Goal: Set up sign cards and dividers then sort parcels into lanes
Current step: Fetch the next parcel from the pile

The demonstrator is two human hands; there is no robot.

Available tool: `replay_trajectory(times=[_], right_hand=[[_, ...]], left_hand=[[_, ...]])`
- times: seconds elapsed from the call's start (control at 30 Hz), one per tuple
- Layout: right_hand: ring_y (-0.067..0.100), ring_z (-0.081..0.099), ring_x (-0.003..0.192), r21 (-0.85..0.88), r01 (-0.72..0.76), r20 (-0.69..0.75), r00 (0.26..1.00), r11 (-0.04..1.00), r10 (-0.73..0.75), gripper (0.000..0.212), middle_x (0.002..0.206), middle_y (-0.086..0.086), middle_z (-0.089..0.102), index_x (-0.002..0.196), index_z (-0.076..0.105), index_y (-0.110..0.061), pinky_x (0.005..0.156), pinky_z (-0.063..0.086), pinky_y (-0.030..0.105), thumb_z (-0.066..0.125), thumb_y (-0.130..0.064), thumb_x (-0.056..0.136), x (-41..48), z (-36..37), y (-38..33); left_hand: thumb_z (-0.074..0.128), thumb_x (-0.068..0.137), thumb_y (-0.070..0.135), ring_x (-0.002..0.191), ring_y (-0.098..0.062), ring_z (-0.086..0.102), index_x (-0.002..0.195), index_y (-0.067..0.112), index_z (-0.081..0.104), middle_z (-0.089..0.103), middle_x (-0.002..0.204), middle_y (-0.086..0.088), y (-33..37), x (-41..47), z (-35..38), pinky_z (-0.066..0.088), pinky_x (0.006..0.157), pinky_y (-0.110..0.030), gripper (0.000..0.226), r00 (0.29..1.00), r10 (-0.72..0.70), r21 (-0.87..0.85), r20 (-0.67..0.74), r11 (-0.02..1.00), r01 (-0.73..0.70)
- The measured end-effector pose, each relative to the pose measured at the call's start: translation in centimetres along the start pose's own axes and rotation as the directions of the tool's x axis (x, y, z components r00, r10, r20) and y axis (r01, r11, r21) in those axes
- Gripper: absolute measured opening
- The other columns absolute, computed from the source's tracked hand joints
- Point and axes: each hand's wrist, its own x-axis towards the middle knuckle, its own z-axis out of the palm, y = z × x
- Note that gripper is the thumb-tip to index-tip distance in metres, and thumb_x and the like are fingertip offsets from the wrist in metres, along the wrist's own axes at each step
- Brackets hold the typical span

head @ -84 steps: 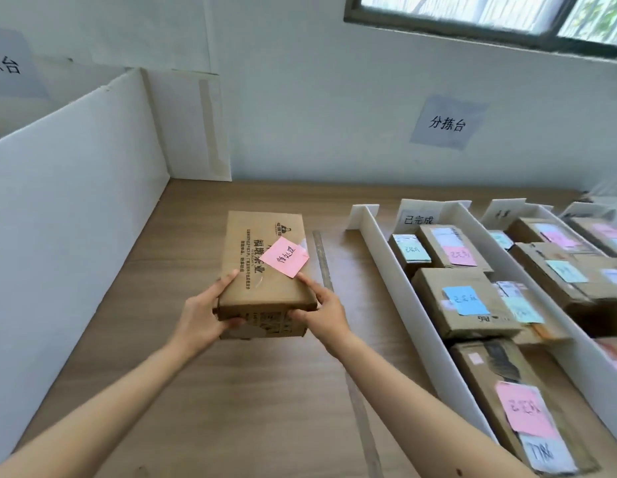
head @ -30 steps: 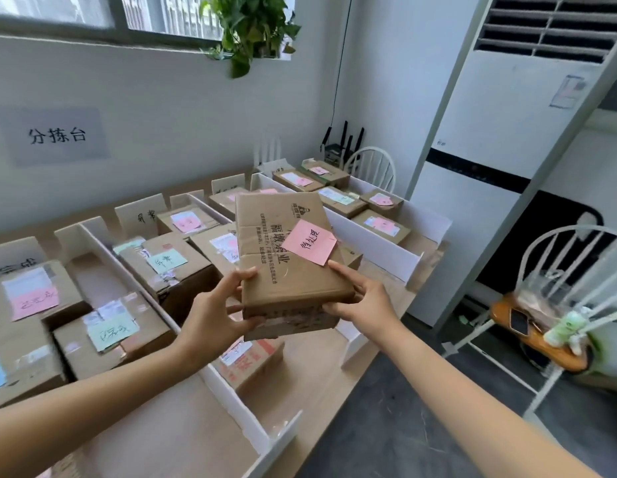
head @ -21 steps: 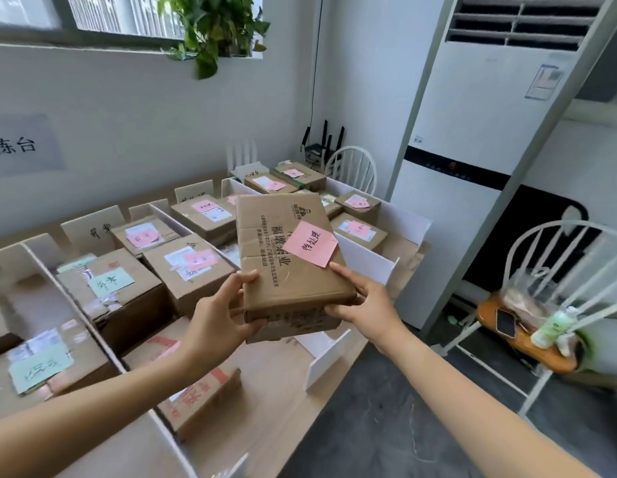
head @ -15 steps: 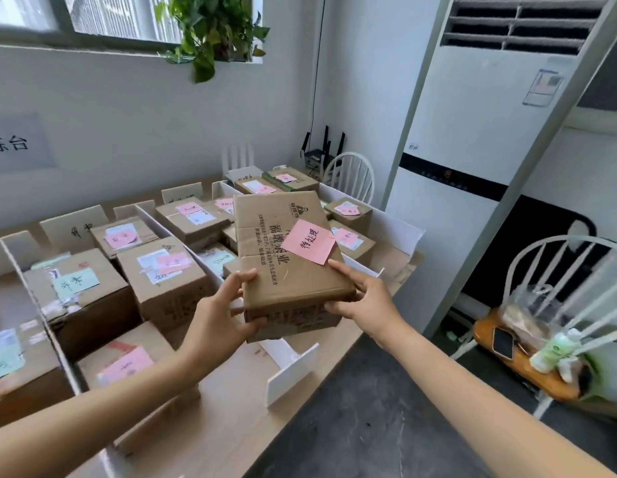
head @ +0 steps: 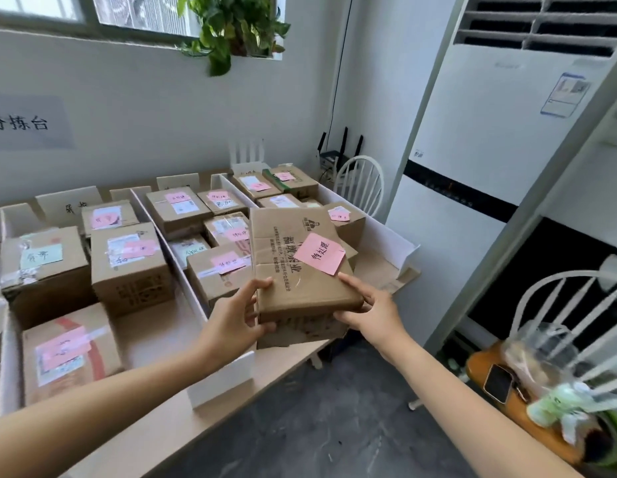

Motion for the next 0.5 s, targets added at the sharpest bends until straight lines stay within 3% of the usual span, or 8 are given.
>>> replay_trajectory(times=[0.2,0.27,0.37,0.5], right_hand=[[0.014,0.059,0.106,0.001,-0.045,0.041,0.998,0.999,0.045,0.070,0.121,-0.010,0.060,0.116,0.062,-0.045,0.090,0.053,0.026,0.072,0.009,0.072,2.1,-2.1,3.6],[0.016,0.059,0.109,0.005,-0.056,0.056,0.997,0.998,0.056,0.070,0.122,-0.010,0.060,0.117,0.063,-0.044,0.094,0.053,0.032,0.072,0.009,0.072,3.0,-2.3,4.4],[0.017,0.060,0.110,0.004,-0.079,0.077,0.994,0.997,0.079,0.069,0.117,-0.012,0.061,0.117,0.063,-0.043,0.096,0.053,0.037,0.071,0.009,0.073,4.4,-2.4,5.5],[0.014,0.059,0.107,-0.032,-0.104,0.083,0.991,0.994,0.106,0.067,0.116,-0.008,0.061,0.122,0.061,-0.039,0.095,0.053,0.035,0.070,0.008,0.075,6.2,-2.7,6.4]], left_hand=[[0.073,0.076,-0.004,0.103,0.015,0.056,0.098,0.068,0.043,0.053,0.122,0.016,-1.1,1.0,3.4,0.048,0.089,-0.013,0.081,0.997,-0.058,-0.060,0.042,0.996,0.061],[0.073,0.077,-0.003,0.104,0.009,0.059,0.097,0.067,0.043,0.053,0.122,0.014,-1.4,1.5,4.0,0.047,0.090,-0.013,0.079,0.995,-0.086,-0.051,0.043,0.995,0.088],[0.072,0.078,-0.001,0.115,-0.006,0.055,0.106,0.050,0.044,0.049,0.130,0.008,-2.1,2.4,5.0,0.047,0.095,-0.017,0.064,0.992,-0.115,-0.032,0.054,0.993,0.116],[0.071,0.079,0.000,0.117,-0.005,0.050,0.111,0.040,0.043,0.047,0.131,0.007,-3.5,4.0,5.9,0.045,0.089,-0.011,0.059,0.988,-0.138,-0.013,0.074,0.990,0.139]])
